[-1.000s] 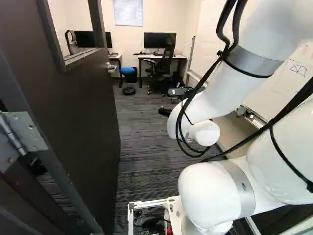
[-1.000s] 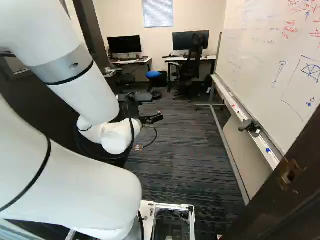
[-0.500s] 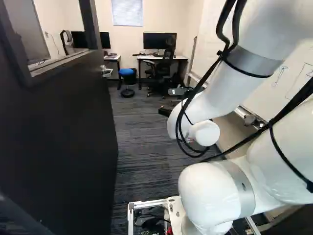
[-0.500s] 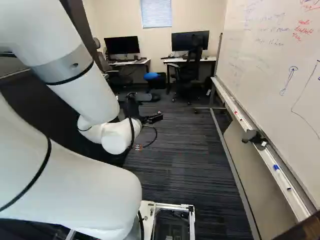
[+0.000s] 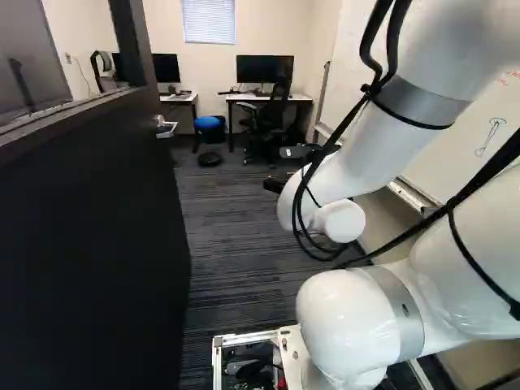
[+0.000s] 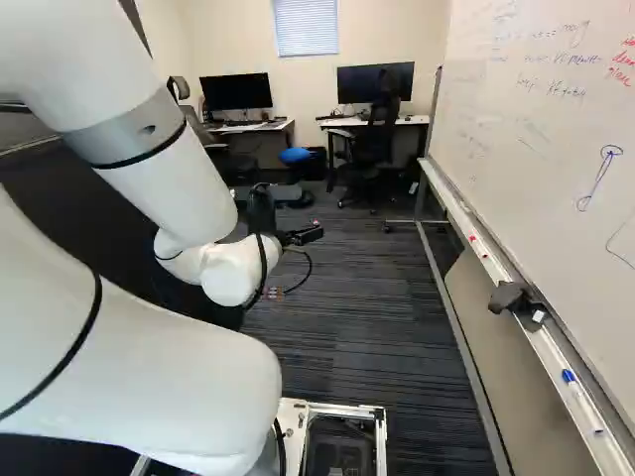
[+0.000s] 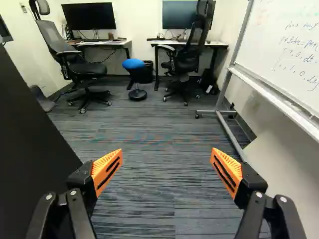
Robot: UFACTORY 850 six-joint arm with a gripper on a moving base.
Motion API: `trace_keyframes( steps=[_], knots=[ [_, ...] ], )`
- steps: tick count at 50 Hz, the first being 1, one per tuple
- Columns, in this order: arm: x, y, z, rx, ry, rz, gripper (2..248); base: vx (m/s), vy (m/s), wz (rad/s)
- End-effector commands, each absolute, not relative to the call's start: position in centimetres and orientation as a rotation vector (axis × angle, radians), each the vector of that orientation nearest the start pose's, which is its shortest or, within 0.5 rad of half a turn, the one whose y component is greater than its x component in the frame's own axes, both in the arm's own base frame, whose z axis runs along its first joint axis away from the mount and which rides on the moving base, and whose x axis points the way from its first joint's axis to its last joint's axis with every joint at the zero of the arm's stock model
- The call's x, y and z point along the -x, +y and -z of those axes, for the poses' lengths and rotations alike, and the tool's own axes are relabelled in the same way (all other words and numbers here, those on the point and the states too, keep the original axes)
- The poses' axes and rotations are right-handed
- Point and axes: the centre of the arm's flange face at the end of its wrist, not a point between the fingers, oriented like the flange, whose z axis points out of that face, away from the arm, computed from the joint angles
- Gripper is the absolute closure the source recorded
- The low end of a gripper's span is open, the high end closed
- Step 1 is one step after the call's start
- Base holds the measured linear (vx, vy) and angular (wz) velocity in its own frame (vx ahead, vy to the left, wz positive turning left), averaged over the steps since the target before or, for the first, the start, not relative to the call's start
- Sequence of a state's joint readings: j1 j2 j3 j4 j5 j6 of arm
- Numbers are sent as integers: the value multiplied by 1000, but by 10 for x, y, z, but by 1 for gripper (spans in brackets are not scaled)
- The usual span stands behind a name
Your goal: Open the door and move inside
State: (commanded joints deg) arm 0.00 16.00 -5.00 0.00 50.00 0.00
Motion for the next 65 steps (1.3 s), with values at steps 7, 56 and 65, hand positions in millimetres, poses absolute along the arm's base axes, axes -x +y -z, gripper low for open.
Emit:
trace_keyframes(
  steps=[7,56,65],
  knots=[
    [-270,0,-366,2558,0,1824,3,215,-29,-4],
    [-270,0,-366,2558,0,1824,3,254,-29,-18],
    [-270,0,-366,2558,0,1824,3,277,-26,-25]
  ],
)
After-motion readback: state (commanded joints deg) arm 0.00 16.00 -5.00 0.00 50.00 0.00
